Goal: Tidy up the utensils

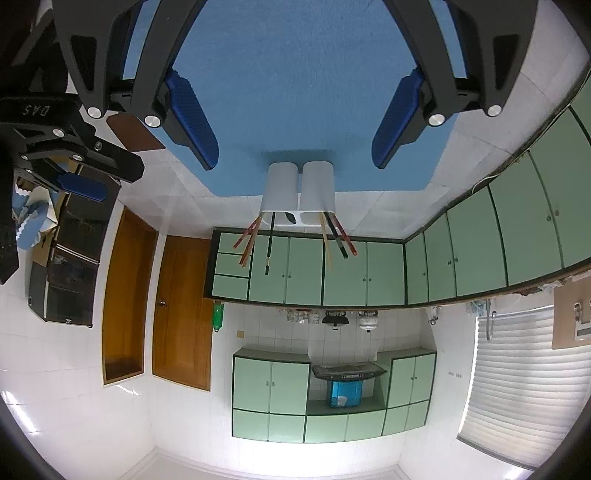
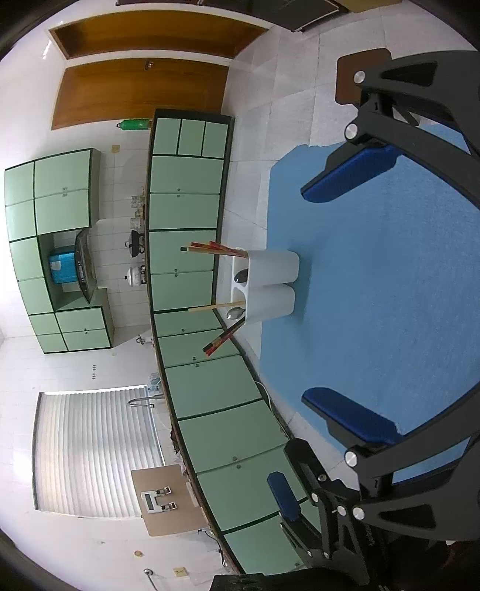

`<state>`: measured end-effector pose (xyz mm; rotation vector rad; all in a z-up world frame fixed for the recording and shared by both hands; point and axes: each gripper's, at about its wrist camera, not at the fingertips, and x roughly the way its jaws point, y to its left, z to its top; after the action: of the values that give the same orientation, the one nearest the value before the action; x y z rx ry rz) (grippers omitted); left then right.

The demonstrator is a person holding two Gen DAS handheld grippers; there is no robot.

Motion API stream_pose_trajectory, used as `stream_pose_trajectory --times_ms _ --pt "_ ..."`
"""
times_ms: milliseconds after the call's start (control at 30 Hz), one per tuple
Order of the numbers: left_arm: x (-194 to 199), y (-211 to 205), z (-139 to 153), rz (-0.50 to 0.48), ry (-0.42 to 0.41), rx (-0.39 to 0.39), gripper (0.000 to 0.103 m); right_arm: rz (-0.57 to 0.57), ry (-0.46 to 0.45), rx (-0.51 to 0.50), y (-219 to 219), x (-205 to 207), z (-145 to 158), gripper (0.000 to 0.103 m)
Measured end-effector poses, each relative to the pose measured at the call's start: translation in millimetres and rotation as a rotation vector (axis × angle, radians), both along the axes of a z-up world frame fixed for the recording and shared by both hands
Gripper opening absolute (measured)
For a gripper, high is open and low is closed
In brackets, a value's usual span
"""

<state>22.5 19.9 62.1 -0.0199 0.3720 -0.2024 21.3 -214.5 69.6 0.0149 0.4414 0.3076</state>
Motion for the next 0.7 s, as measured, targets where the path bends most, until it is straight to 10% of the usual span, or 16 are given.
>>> stream_pose_trajectory --times_ms 700 --pt "-7.5 -3.1 8.2 0.009 -0.025 -0.001 0.083 0.001 -0.024 -0.006 0.9 -4.3 4.5 0.097"
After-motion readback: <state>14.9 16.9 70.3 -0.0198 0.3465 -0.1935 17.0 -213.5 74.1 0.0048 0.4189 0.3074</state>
